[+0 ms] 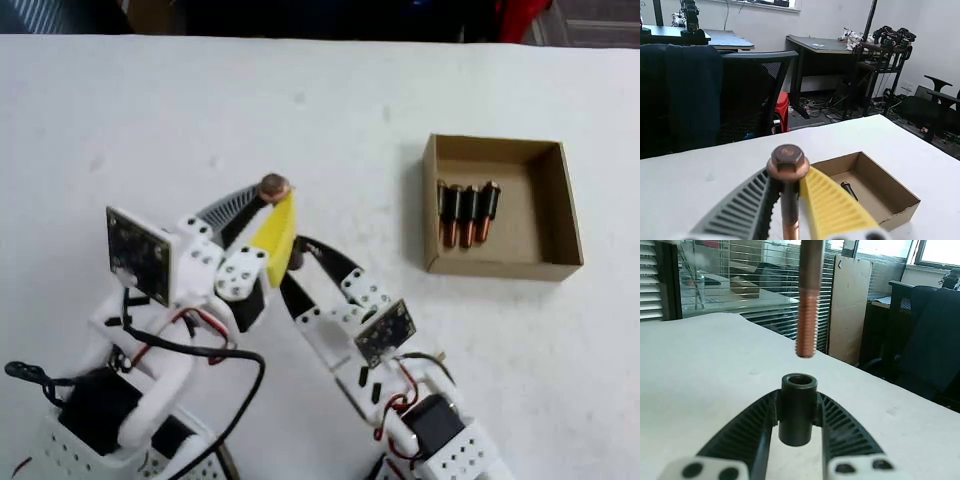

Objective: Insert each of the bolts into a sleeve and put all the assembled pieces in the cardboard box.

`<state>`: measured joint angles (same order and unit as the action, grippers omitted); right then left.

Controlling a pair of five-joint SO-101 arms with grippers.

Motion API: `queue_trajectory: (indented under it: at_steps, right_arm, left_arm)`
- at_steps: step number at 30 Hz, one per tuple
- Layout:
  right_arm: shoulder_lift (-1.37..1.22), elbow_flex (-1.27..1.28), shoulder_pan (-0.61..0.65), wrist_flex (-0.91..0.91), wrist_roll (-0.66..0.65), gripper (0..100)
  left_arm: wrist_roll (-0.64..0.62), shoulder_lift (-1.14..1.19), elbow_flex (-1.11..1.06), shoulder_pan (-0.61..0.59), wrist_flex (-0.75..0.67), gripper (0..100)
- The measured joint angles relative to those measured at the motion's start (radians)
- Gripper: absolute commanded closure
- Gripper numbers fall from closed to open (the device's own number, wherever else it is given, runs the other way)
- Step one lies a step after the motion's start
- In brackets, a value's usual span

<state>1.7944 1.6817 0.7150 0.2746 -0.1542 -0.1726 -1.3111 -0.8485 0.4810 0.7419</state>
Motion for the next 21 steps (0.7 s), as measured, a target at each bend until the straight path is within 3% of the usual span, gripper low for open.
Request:
queue_trajectory:
  at_steps: [21]
  right_arm:
    - [0.000, 0.000, -0.006, -0.015, 0.000, 98.1]
  left_arm:
    - [0.000, 0.000, -0.051, -0.006, -0.051, 98]
